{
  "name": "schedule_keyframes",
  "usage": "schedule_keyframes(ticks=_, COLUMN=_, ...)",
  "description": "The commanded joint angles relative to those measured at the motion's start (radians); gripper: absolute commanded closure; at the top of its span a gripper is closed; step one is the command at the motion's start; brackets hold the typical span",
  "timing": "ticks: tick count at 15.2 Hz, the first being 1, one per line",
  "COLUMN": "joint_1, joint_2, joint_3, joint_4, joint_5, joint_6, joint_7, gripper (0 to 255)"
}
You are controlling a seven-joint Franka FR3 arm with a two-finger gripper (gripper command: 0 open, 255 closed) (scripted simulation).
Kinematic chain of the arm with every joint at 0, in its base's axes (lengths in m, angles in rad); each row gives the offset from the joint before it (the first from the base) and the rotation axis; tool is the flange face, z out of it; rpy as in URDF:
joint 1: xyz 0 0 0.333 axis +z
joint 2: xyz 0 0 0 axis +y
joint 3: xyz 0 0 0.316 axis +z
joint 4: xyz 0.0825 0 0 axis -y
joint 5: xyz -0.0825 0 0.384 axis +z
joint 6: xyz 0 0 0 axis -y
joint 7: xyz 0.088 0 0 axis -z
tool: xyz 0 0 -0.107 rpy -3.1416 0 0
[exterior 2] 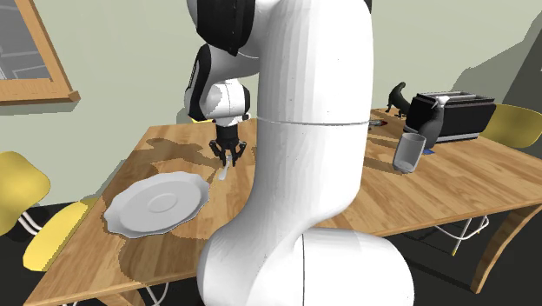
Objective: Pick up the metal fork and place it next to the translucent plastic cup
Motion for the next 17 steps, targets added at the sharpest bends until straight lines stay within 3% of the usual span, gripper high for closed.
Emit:
schedule_keyframes(ticks=1, joint_1=-0.003, joint_2=-0.019, joint_3=0.004, joint_4=0.009, joint_5=0.012, joint_6=-0.027, joint_7=-0.006, gripper=255)
schedule_keyframes(ticks=17, joint_1=-0.018, joint_2=-0.131, joint_3=0.018, joint_4=0.105, joint_5=0.075, joint_6=-0.223, joint_7=-0.045, gripper=255)
